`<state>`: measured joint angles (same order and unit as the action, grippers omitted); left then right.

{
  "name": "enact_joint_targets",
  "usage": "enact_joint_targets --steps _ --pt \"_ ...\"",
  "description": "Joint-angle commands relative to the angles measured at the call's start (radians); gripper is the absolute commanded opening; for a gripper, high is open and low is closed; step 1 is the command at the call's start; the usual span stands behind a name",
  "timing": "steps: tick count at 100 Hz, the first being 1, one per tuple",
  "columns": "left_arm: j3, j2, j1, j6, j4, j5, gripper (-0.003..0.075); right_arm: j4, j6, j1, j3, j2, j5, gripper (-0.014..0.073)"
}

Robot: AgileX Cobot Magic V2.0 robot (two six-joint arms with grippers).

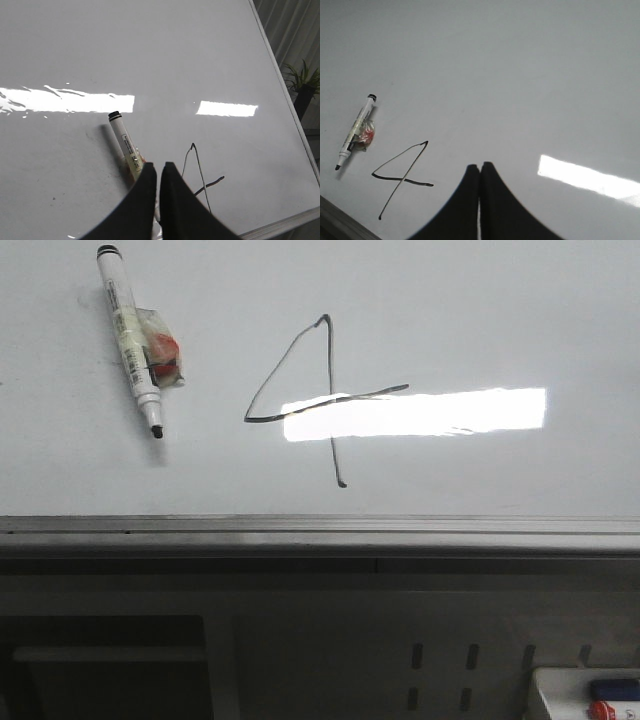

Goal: Write number 4 on whiteboard

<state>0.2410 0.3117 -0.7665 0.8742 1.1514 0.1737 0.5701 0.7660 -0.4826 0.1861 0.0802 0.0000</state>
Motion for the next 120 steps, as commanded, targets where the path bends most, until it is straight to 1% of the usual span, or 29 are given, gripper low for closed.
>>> enact_joint_targets --steps 1,20,33,36,41,44,49,53,56,58,59,70,74,80,87,91,98,109,112,120 --pt "0.028 0.008 -0.001 0.002 -0.012 0.022 -0.002 0.0 0.003 0.007 0.025 0.008 -0.079 -0.0064" --pt "0.028 0.008 -0.001 0.002 -0.012 0.022 -0.002 0.0 0.003 0.007 0.025 0.008 -0.08 -0.0064" --pt "-0.013 0.006 0.001 0.002 -0.014 0.022 -0.002 0.0 0.003 0.007 0.025 0.008 -0.08 -0.0064" --pt "-0.032 0.001 0.001 0.005 -0.04 0.031 -0.002 0.0 0.003 0.007 0.025 0.008 -0.08 -0.0064" --pt "-0.068 -0.011 0.009 0.004 -0.144 0.074 -0.002 0.0 0.003 0.007 0.025 0.008 -0.08 -0.0064" --pt "-0.093 -0.02 0.019 0.004 -0.213 0.076 -0.002 0.0 0.003 0.007 0.025 0.008 -0.08 -0.0064" --pt "-0.14 -0.041 0.043 -0.014 -0.389 0.074 -0.002 0.0 0.003 0.007 0.025 0.008 -0.08 -0.0064" --pt "-0.177 -0.064 0.064 -0.077 -0.492 0.079 -0.002 0.0 0.003 0.007 0.025 0.008 -0.08 -0.0064" --pt "-0.2 -0.082 0.094 -0.169 -0.575 0.097 -0.002 0.0 0.003 0.007 0.025 0.008 -0.08 -0.0064" --pt "-0.216 -0.096 0.108 -0.204 -0.603 0.104 -0.002 0.0 0.003 0.007 0.025 0.008 -0.08 -0.0064" --pt "-0.227 -0.106 0.123 -0.252 -0.631 0.11 -0.002 0.0 0.003 0.007 0.025 0.008 -0.08 -0.0064" --pt "-0.28 -0.184 0.26 -0.475 -0.797 0.102 -0.002 0.0 0.003 0.007 0.025 0.008 -0.08 -0.0064" --pt "-0.28 -0.213 0.303 -0.535 -0.876 0.048 -0.002 0.0 0.003 0.007 0.025 0.008 -0.08 -0.0064" --pt "-0.278 -0.248 0.376 -0.6 -0.992 0.006 -0.002 0.0 0.003 0.007 0.025 0.008 -0.08 -0.0064" --pt "-0.278 -0.276 0.449 -0.687 -1.059 -0.072 -0.002 0.0 0.003 0.007 0.025 0.008 -0.083 -0.0064" --pt "-0.278 -0.286 0.489 -0.724 -1.066 -0.121 -0.002 0.0 0.003 0.007 0.025 0.008 -0.083 -0.0064" --pt "-0.278 -0.298 0.543 -0.776 -1.066 -0.247 -0.002 0.0 0.003 0.007 0.025 0.008 -0.083 -0.0064" --pt "-0.278 -0.316 0.585 -0.816 -1.068 -0.423 -0.002 0.0 0.003 0.007 0.025 0.008 -0.083 -0.0064" --pt "-0.278 -0.322 0.588 -0.816 -1.068 -0.454 -0.002 0.0 0.003 0.007 0.025 0.008 -0.083 -0.0064" --pt "-0.28 -0.343 0.588 -0.816 -1.07 -0.459 -0.002 0.0 0.003 0.007 0.025 0.008 -0.083 -0.0064"
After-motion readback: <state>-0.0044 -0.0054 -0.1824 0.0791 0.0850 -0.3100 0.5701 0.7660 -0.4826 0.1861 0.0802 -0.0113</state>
